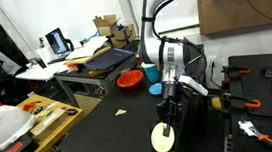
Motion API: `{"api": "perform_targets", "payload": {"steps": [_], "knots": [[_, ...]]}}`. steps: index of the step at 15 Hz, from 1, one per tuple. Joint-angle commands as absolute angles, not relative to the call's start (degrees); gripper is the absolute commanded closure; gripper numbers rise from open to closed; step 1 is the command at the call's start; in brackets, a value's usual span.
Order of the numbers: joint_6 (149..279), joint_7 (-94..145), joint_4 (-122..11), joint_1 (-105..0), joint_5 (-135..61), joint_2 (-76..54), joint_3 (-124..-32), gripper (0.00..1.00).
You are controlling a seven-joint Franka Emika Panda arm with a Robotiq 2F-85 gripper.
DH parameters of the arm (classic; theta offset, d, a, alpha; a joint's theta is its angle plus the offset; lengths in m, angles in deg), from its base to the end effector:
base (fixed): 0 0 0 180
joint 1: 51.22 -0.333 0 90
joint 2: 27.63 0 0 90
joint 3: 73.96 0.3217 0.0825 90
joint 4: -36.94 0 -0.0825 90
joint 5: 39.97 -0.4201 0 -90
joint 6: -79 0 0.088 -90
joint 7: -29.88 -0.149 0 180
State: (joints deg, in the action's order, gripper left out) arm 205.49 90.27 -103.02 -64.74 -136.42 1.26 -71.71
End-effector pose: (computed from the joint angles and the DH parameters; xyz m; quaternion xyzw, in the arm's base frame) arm 0.3932 0.1846 0.0252 -0.8729 0.1155 0.0733 0.4683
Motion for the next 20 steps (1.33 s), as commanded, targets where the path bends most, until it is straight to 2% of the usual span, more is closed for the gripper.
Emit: {"api": "perform_targets", "payload": {"steps": [1, 9, 20], "knots": [[212.3, 83.8, -104.0, -66.6, -131.3, -3.7, -71.4, 0.98], [223.5, 68.3, -104.7, -66.9, -117.3, -8.9, -68.7, 0.98], [229.9, 50.0, -105.7, -65.2, -98.3, -14.9, -66.3, 0.98]]}}
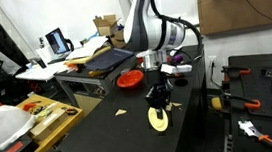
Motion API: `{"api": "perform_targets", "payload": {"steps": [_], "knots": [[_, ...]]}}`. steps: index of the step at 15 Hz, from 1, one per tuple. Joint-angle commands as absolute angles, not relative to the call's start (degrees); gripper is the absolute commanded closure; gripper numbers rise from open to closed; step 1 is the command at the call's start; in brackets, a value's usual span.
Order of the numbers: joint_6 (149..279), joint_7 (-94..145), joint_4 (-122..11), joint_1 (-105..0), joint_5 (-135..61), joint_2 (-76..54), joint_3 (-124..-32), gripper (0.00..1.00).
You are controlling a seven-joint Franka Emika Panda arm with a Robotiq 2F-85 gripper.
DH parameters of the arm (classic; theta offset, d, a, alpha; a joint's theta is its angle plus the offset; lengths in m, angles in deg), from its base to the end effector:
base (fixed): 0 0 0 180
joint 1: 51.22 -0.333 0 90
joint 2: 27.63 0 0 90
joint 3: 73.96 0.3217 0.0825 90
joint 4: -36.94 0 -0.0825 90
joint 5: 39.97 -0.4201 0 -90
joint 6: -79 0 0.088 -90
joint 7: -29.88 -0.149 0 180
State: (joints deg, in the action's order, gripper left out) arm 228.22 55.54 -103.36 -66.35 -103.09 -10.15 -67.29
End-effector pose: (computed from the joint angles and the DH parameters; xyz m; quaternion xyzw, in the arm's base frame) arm 0.4399 0.1826 0.0981 -0.9618 0.0898 0.0618 0.2512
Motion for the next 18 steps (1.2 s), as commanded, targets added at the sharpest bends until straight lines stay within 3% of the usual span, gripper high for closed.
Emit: {"api": "perform_targets", "payload": {"steps": [1, 6, 18], "knots": [[230.3, 48.2, -105.9, -65.0, -96.1, -16.0, -66.4, 0.98], [233.7, 34.6, -106.8, -65.1, -80.5, -21.1, -66.8, 0.98], [232.9, -15.2, -101.4, -72.2, -17.4, -19.7, -75.0, 0.98]]}}
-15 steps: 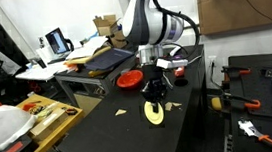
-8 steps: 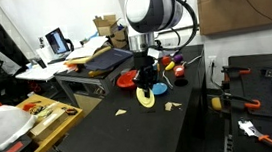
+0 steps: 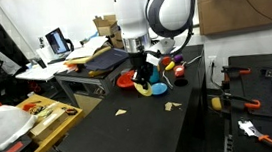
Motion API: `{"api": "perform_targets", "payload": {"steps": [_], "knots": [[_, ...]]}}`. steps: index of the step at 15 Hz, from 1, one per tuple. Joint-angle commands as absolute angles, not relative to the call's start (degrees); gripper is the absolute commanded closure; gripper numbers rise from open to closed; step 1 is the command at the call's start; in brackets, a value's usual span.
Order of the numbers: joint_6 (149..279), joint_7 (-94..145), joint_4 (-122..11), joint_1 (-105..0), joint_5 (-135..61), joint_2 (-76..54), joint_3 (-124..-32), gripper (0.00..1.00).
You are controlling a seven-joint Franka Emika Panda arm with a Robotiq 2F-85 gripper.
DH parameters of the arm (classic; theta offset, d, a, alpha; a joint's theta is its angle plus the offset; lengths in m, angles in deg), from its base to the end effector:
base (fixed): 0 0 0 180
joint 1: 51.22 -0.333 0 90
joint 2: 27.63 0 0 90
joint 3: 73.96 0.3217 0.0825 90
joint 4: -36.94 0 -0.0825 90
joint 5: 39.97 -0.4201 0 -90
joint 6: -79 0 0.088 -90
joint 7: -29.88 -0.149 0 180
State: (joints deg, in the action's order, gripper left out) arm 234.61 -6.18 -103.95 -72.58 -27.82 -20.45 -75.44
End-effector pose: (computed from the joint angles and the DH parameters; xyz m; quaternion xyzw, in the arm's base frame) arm 0.4885 0.1804 0.1926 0.9954 -0.0470 0.0818 0.0149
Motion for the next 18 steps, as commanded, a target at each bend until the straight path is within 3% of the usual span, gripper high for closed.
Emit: {"api": "perform_targets", "payload": {"steps": [1, 7, 18], "knots": [[232.8, -18.3, -100.2, -72.3, -13.2, -19.0, -75.1, 0.98], [231.1, -31.1, -92.9, -75.9, 5.3, -11.4, -78.2, 0.98], [227.7, -34.5, -81.5, -74.8, 13.4, 5.2, -78.4, 0.98]]}}
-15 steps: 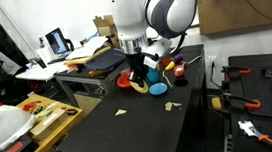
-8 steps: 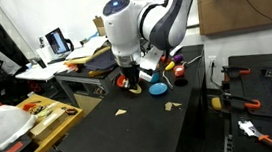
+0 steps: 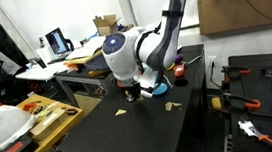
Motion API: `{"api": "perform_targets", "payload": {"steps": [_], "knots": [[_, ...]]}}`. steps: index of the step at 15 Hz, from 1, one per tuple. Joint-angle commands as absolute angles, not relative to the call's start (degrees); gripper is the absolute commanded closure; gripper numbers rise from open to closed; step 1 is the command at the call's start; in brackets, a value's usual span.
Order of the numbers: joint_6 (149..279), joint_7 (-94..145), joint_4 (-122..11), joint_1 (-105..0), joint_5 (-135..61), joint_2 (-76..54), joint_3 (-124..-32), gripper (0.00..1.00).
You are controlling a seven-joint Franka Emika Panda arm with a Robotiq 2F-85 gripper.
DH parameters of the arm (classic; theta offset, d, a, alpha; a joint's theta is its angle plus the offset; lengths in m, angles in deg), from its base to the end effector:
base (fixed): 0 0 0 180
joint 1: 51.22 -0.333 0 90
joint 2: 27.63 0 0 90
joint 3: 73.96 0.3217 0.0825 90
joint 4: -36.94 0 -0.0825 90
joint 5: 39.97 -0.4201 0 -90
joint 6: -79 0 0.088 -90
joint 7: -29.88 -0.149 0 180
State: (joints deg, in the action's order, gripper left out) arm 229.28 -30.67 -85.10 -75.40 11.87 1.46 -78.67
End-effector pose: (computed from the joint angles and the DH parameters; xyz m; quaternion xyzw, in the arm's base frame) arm 0.5557 0.1950 0.0961 0.9714 0.0477 0.1397 0.1858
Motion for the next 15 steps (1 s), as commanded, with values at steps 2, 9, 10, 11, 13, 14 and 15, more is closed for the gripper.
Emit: {"api": "perform_targets", "payload": {"steps": [2, 9, 10, 11, 13, 14, 15], "knots": [[227.7, -34.6, -80.2, -74.4, 12.6, 7.2, -78.3, 0.98], [227.4, -32.3, -81.7, -72.2, 7.6, 6.0, -75.7, 0.35], [227.8, -31.3, -82.4, -71.5, 5.9, 5.3, -74.9, 0.28], [228.3, -29.4, -83.3, -70.3, 3.1, 4.3, -73.7, 0.2], [229.2, -27.4, -84.5, -69.6, -1.3, 2.8, -72.8, 0.05], [229.6, -26.6, -85.2, -69.5, -3.4, 1.7, -72.6, 0.01], [229.9, -25.6, -85.9, -69.4, -5.6, 0.7, -72.3, 0.0]]}}
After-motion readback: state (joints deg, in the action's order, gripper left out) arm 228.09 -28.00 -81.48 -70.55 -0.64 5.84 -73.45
